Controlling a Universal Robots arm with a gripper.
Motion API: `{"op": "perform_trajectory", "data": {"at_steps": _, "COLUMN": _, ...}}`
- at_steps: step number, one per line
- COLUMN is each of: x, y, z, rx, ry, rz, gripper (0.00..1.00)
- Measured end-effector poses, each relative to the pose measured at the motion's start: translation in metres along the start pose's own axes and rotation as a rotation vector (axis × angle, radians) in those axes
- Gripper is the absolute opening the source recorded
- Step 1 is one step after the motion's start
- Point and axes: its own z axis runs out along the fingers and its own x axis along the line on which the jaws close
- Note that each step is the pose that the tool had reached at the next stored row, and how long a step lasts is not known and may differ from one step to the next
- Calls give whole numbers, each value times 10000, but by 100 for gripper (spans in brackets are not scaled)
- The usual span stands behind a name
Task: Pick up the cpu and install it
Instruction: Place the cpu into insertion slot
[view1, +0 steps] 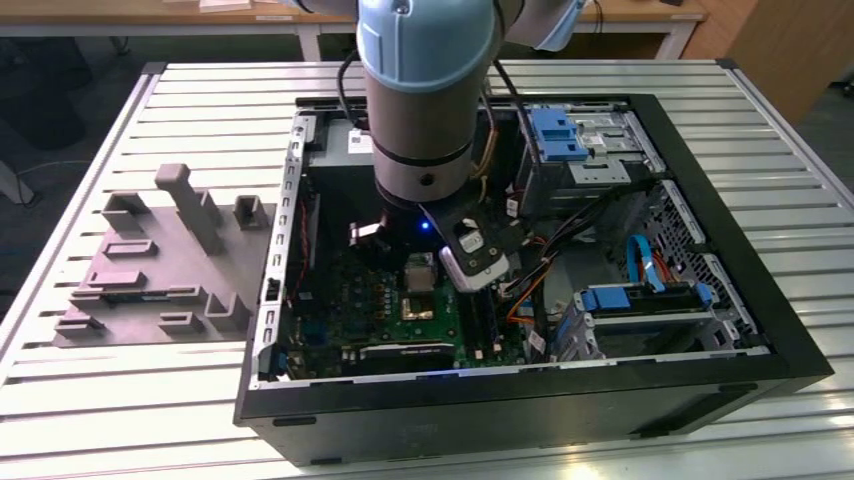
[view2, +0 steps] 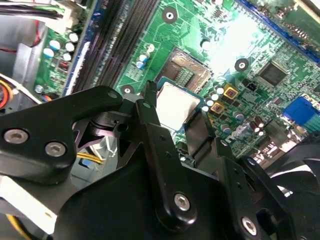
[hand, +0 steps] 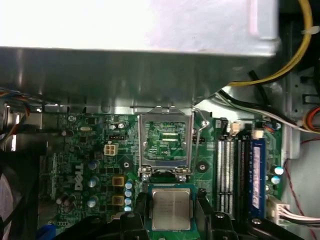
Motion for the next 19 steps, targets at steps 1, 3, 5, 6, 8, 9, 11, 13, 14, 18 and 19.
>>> {"op": "perform_trajectory", "data": {"at_steps": 1, "x": 1, "y": -1, "z": 18, "rx": 0, "ry": 0, "rz": -1, "gripper": 47}}
{"op": "perform_trajectory", "data": {"at_steps": 3, "x": 1, "y": -3, "z": 55, "rx": 0, "ry": 2, "rz": -2, "gripper": 47}}
{"op": "perform_trajectory", "data": {"at_steps": 5, "x": 2, "y": -7, "z": 89, "rx": 13, "ry": 3, "rz": -1, "gripper": 47}}
{"op": "perform_trajectory", "data": {"at_steps": 6, "x": 3, "y": -10, "z": 100, "rx": 33, "ry": 5, "rz": 0, "gripper": 47}}
{"op": "perform_trajectory", "data": {"at_steps": 8, "x": 3, "y": -18, "z": 112, "rx": 147, "ry": 10, "rz": -1, "gripper": 47}}
{"op": "perform_trajectory", "data": {"at_steps": 9, "x": 3, "y": -20, "z": 115, "rx": 233, "ry": 11, "rz": -2, "gripper": 47}}
{"op": "perform_trajectory", "data": {"at_steps": 11, "x": 4, "y": -24, "z": 146, "rx": 263, "ry": 23, "rz": -3, "gripper": 47}}
{"op": "perform_trajectory", "data": {"at_steps": 13, "x": 7, "y": -32, "z": 181, "rx": 263, "ry": 43, "rz": -2, "gripper": 47}}
{"op": "perform_trajectory", "data": {"at_steps": 14, "x": 14, "y": -41, "z": 196, "rx": 266, "ry": 52, "rz": -2, "gripper": 47}}
{"op": "perform_trajectory", "data": {"at_steps": 18, "x": 24, "y": -55, "z": 254, "rx": 267, "ry": 85, "rz": -5, "gripper": 47}}
{"op": "perform_trajectory", "data": {"at_steps": 19, "x": 26, "y": -57, "z": 261, "rx": 268, "ry": 93, "rz": -5, "gripper": 47}}
